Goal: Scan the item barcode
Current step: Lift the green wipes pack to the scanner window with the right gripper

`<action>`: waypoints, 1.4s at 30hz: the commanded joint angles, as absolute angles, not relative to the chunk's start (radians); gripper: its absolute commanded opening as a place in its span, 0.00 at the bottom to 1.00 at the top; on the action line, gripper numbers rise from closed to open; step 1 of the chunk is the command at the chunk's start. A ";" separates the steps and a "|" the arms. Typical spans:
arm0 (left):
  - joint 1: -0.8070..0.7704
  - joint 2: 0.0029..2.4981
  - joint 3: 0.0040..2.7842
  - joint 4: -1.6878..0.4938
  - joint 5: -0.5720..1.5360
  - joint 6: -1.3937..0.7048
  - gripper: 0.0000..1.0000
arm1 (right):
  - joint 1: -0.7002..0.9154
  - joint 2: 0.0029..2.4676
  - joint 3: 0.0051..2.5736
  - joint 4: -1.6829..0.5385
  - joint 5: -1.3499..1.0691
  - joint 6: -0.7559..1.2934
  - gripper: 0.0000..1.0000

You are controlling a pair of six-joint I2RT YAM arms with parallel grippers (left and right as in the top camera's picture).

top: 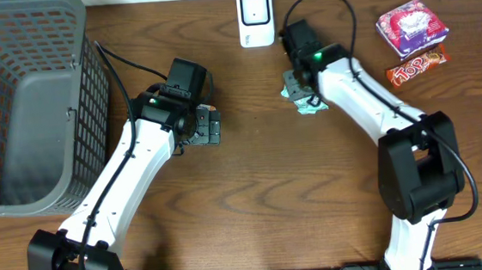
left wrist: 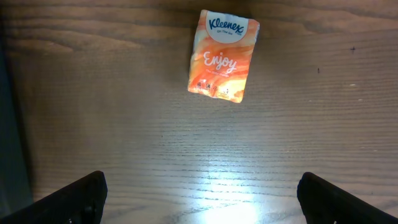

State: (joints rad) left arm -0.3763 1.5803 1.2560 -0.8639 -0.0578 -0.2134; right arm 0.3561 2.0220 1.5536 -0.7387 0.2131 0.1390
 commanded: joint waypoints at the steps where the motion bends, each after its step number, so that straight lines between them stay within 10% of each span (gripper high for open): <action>1: -0.378 1.580 1.261 -0.867 -0.060 -0.223 0.98 | 0.320 2.015 1.522 -0.736 0.123 0.091 0.50; 11: -0.378 1.580 1.261 -0.867 -0.060 -0.223 0.98 | 0.320 2.015 1.355 -0.591 0.085 0.092 0.44; 19: -0.378 1.580 1.261 -0.867 -0.060 -0.223 0.98 | 0.322 2.005 1.375 -0.559 0.068 0.120 0.02; 42: -0.378 1.580 1.261 -0.867 -0.060 -0.223 0.98 | 0.411 2.149 1.648 0.142 0.189 0.335 0.01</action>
